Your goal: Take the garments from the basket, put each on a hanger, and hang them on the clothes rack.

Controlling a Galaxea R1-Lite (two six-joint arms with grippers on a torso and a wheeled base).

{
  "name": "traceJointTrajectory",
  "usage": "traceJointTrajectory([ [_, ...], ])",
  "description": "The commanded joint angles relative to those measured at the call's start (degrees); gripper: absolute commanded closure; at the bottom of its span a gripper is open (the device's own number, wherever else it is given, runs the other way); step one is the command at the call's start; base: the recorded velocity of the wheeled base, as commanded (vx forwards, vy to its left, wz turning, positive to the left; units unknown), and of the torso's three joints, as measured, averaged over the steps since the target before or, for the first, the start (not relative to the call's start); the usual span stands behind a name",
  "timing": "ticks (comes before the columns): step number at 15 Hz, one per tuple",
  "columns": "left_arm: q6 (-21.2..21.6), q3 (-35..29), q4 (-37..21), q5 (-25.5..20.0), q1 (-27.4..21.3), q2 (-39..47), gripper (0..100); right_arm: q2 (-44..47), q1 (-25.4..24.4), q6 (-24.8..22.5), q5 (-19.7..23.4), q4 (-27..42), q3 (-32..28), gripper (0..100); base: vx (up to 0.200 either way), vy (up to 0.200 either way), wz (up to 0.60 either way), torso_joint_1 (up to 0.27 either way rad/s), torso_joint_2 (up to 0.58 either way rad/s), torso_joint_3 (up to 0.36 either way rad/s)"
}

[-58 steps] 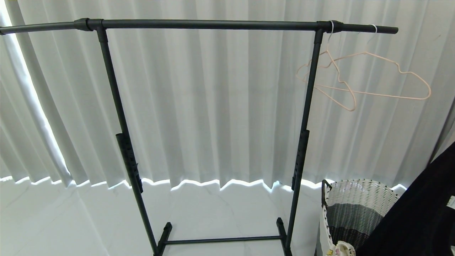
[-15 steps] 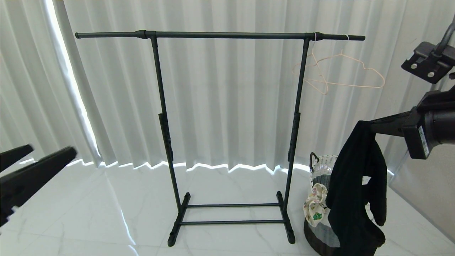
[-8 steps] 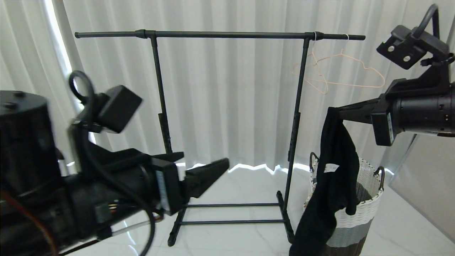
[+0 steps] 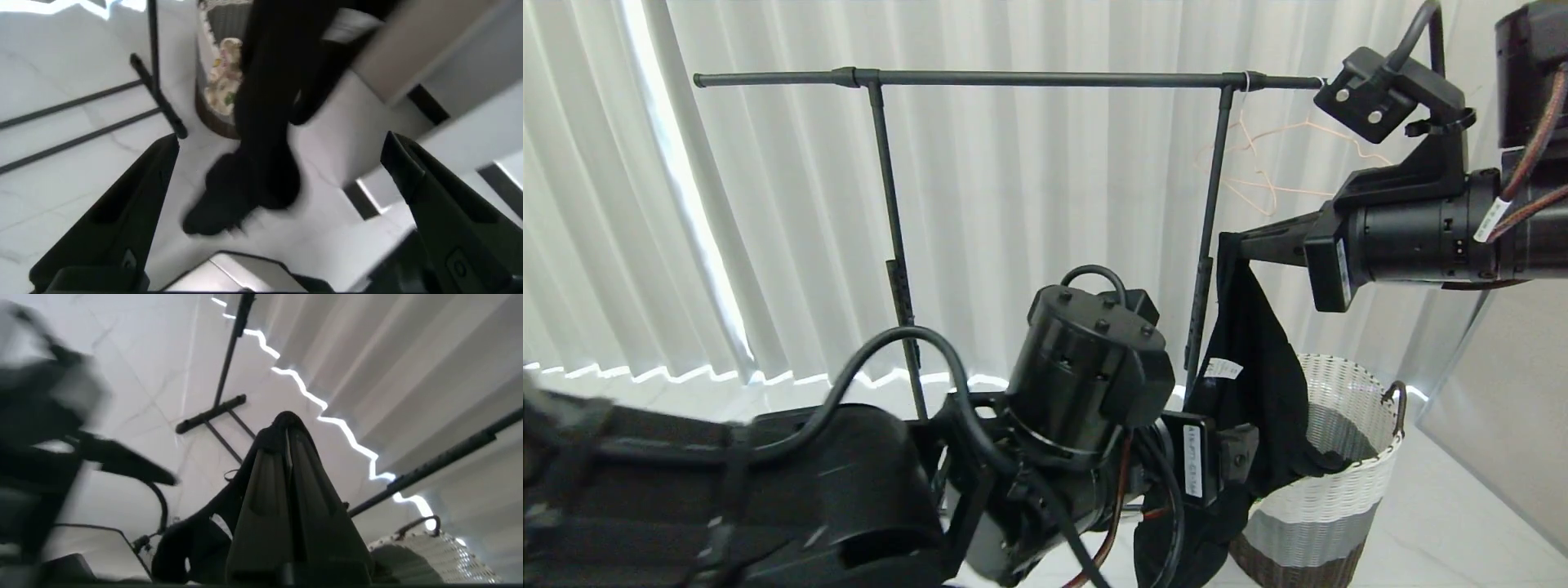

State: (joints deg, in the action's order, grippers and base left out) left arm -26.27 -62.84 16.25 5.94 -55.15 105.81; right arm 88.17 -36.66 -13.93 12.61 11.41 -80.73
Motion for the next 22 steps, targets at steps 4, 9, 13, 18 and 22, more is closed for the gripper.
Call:
traceJointTrajectory([
  [4, -0.18, -3.6, 0.27, -5.85, 7.87, 6.42, 0, 1.91, -0.34, -0.04, 0.67, 0.02, -2.07, 100, 0.0, 0.0, 0.0, 0.0, 0.0, 0.0],
  [9, 0.08, -3.6, 0.27, -8.13, 8.3, 7.21, 0, 1.65, -1.31, -0.04, 0.67, 0.02, -2.42, 100, 0.0, 0.0, 0.0, 0.0, 0.0, 0.0],
  [13, 0.26, -1.14, 0.27, -7.87, 11.38, 7.04, 0, 2.0, -2.63, -0.13, 0.67, 0.37, -3.91, 100, 0.0, 0.0, 0.0, 0.0, 0.0, 0.0],
  [18, 0.26, 1.23, 0.27, -7.78, 12.08, 5.28, 100, 2.44, -3.42, -0.13, 0.58, 0.45, -4.7, 100, 0.0, 0.0, 0.0, 0.0, 0.0, 0.0],
  [22, 0.17, 3.16, 0.27, -6.46, 12.44, 2.91, 100, 3.06, -3.42, -0.13, 0.4, 0.45, -4.62, 100, 0.0, 0.0, 0.0, 0.0, 0.0, 0.0],
])
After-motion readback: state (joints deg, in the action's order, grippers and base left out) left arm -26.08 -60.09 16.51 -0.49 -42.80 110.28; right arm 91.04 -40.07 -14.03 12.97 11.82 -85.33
